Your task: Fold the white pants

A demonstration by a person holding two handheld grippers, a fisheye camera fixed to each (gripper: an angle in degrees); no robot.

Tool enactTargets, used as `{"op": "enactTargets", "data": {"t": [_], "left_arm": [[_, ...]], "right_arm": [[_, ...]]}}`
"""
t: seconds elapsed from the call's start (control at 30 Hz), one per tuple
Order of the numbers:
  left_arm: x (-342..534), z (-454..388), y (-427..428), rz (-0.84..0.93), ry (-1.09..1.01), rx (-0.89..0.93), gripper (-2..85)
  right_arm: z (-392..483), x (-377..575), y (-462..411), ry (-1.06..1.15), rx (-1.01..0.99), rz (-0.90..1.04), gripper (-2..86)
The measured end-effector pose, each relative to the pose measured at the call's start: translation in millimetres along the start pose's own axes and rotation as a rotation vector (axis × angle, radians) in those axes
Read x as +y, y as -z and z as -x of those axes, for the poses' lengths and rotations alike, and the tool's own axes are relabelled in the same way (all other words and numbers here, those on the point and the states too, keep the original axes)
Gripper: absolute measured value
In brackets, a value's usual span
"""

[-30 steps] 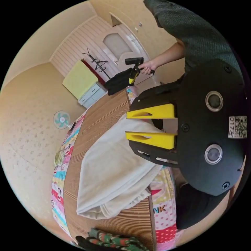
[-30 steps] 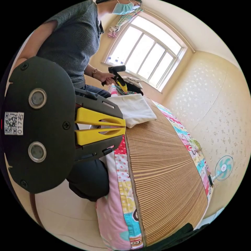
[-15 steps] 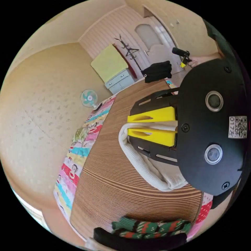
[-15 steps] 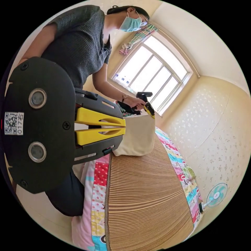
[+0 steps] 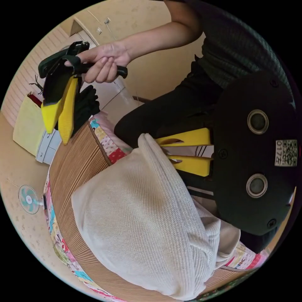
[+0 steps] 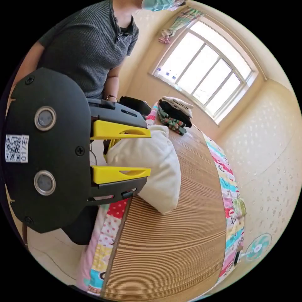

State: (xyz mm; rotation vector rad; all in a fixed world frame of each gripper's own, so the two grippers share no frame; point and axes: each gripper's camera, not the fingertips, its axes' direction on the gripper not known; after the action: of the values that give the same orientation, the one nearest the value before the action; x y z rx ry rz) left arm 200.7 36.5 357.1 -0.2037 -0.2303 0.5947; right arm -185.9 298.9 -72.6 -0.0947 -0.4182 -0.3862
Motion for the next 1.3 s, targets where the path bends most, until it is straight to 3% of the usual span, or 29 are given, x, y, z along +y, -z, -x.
{"op": "enactTargets", "data": {"t": [0.2, 0.27, 0.37, 0.4, 0.5, 0.53, 0.63, 0.73, 0.87, 0.93, 1.1, 1.17, 1.3], "left_arm": [[15, -14, 12, 0.017, -0.057, -0.024, 6.6], [36, -11, 23, -0.025, -0.041, 0.004, 7.7], [82, 5, 52, -0.142, 0.035, 0.061, 8.4], [100, 17, 67, -0.2, 0.098, 0.063, 8.8], [153, 63, 121, -0.421, 0.385, 0.023, 10.9], [177, 89, 140, -0.53, 0.545, 0.084, 12.6], [219, 146, 167, -0.76, 0.768, 0.273, 18.1], [197, 163, 171, -0.641, 0.804, 0.146, 22.9], [159, 151, 162, -0.561, 0.723, 0.035, 25.9], [154, 131, 187, -0.761, 0.579, 0.067, 20.0], [137, 80, 300, -1.066, 0.24, 0.105, 3.7], [135, 44, 367, -1.206, 0.098, 0.102, 3.0], [129, -72, 521, -1.39, -0.156, -0.078, 2.1]], "right_arm": [[95, -101, -152, 0.304, 0.097, 0.346, 17.6], [115, -112, -216, 0.356, 0.168, 0.54, 17.7], [127, -99, -272, 0.392, 0.42, 0.636, 13.3], [130, -96, -274, 0.403, 0.419, 0.628, 12.0], [134, -92, -251, 0.312, 0.327, 0.511, 6.5], [135, -91, -231, 0.276, 0.289, 0.434, 5.4], [150, -83, -167, 0.237, 0.225, 0.224, 3.7], [190, -67, -94, 0.283, 0.268, 0.01, 3.0], [256, -35, 7, 0.361, 0.401, -0.261, 2.5], [279, -19, 44, 0.381, 0.454, -0.359, 2.4], [323, 4, 137, 0.398, 0.498, -0.595, 2.4], [356, 7, 185, 0.433, 0.524, -0.713, 2.4], [416, 16, 262, 0.569, 0.449, -0.886, 2.5]]}}
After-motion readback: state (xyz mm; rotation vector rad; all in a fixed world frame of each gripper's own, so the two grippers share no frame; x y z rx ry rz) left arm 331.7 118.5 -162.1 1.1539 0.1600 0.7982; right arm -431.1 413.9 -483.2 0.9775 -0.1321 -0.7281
